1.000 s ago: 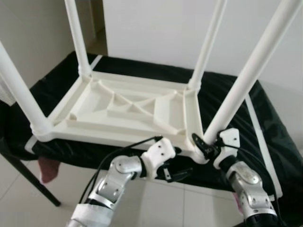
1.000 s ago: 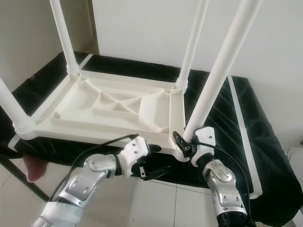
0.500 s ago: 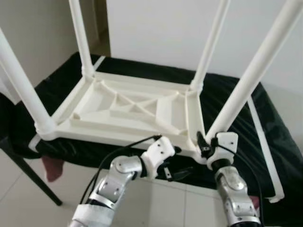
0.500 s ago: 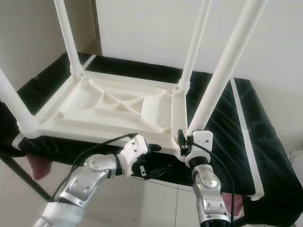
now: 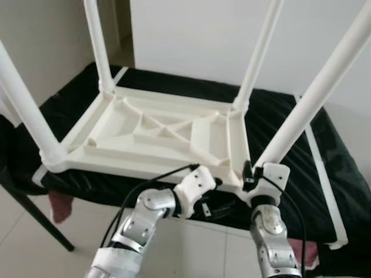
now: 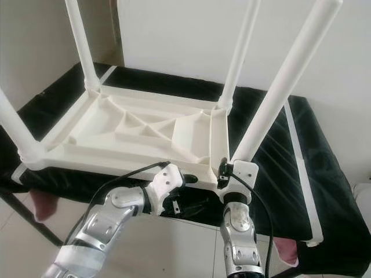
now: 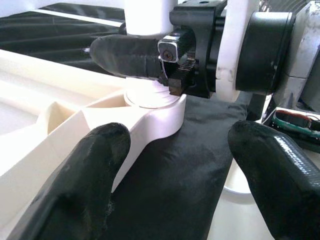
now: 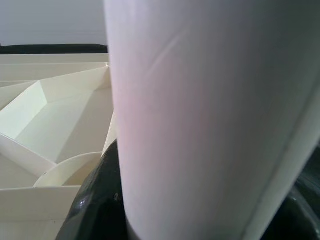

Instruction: Building children table

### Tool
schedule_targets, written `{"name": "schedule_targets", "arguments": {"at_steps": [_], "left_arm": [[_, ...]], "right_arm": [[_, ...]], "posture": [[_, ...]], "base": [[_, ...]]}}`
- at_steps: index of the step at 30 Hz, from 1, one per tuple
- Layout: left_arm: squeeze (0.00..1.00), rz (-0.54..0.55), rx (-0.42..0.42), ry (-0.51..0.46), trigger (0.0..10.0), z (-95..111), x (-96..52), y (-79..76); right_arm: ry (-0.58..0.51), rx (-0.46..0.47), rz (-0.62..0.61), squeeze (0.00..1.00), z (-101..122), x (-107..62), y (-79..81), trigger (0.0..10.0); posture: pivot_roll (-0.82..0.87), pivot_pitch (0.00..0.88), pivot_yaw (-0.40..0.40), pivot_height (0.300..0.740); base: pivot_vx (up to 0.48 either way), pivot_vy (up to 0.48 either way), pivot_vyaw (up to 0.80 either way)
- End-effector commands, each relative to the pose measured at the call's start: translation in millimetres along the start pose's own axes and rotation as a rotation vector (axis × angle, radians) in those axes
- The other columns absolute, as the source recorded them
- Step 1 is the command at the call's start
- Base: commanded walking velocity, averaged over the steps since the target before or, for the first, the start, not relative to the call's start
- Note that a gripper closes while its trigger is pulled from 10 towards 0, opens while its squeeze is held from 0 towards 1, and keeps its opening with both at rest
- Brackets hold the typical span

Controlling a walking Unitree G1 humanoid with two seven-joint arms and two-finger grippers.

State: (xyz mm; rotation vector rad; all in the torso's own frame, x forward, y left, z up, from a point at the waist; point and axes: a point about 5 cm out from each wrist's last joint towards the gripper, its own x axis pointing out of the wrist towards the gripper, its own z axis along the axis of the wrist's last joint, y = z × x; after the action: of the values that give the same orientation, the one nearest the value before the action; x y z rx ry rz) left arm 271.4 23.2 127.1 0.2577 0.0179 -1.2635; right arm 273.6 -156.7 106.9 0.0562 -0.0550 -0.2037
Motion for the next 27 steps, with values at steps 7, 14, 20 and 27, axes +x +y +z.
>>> {"name": "schedule_targets", "arguments": {"at_steps": [7,14,20,27], "left_arm": [[0.0,0.159,0.03,-0.033,10.0,2,-1.7,8.8],[0.0,0.192,0.057,-0.036,10.0,2,-3.6,11.9],[0.0,0.19,0.059,-0.041,10.0,3,-5.6,13.3],[0.0,0.166,0.061,-0.055,10.0,3,-7.0,11.6]], "right_arm": [[0.063,-0.005,0.002,1.0,-12,-3.4,-4.0,10.0],[0.016,-0.032,0.098,1.0,-3,3.1,-9.2,10.0],[-0.016,-0.062,0.226,0.42,3,7.9,-15.3,10.0],[-0.027,-0.077,0.282,0.0,6,12.3,-19.2,10.0]], "posture": [[0.03,0.0,-0.061,0.74],[0.03,0.0,-0.06,0.74],[0.03,0.0,-0.064,0.74],[0.04,0.0,-0.066,0.74]], "base": [[0.0,0.0,0.0],[0.0,0.0,0.0],[0.0,0.0,0.0],[0.0,0.0,0.0]]}}
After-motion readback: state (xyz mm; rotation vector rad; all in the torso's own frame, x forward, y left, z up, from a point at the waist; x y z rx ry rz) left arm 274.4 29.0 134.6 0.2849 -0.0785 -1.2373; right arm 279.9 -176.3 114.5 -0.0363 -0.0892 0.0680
